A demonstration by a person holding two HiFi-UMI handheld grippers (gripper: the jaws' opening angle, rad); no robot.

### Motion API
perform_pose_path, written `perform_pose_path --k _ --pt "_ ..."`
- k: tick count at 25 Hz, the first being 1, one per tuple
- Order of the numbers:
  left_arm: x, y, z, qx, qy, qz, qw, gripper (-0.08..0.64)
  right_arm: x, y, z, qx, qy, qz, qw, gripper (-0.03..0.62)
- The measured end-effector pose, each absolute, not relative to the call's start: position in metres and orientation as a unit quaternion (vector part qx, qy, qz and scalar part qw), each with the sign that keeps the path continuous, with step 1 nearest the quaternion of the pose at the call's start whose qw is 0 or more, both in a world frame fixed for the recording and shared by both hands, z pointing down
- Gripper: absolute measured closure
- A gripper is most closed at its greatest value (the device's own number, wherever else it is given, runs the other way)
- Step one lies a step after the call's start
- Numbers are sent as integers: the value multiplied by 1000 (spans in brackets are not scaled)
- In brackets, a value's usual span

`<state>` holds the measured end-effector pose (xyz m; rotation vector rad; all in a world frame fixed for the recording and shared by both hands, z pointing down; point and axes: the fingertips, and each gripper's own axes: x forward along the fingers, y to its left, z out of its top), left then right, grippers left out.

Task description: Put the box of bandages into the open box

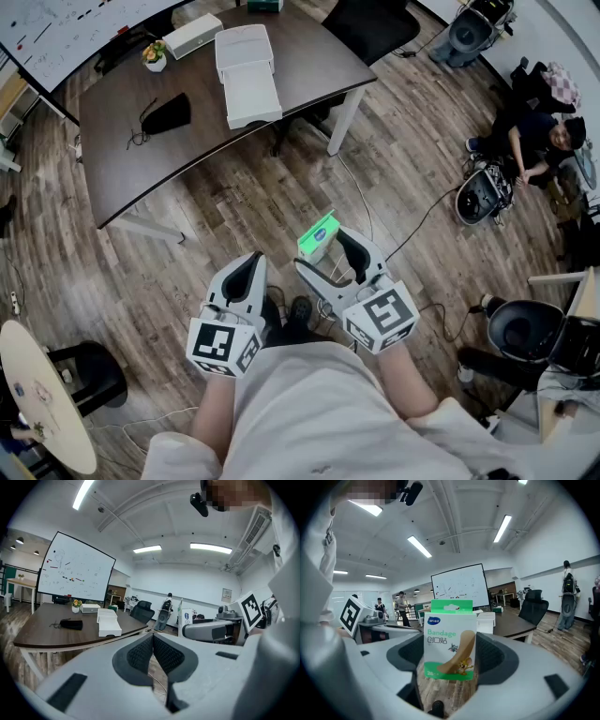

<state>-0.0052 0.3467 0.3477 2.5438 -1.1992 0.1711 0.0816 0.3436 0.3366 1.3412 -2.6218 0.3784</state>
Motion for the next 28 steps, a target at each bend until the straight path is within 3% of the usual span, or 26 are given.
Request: perform_pose_path --k 15,28 --pt "-7 332 348 901 -400 73 153 555 79 336 329 457 -875 155 35 242" --pt "-48 265 343 913 -374 66 149 555 34 277 326 465 -872 143 61 241"
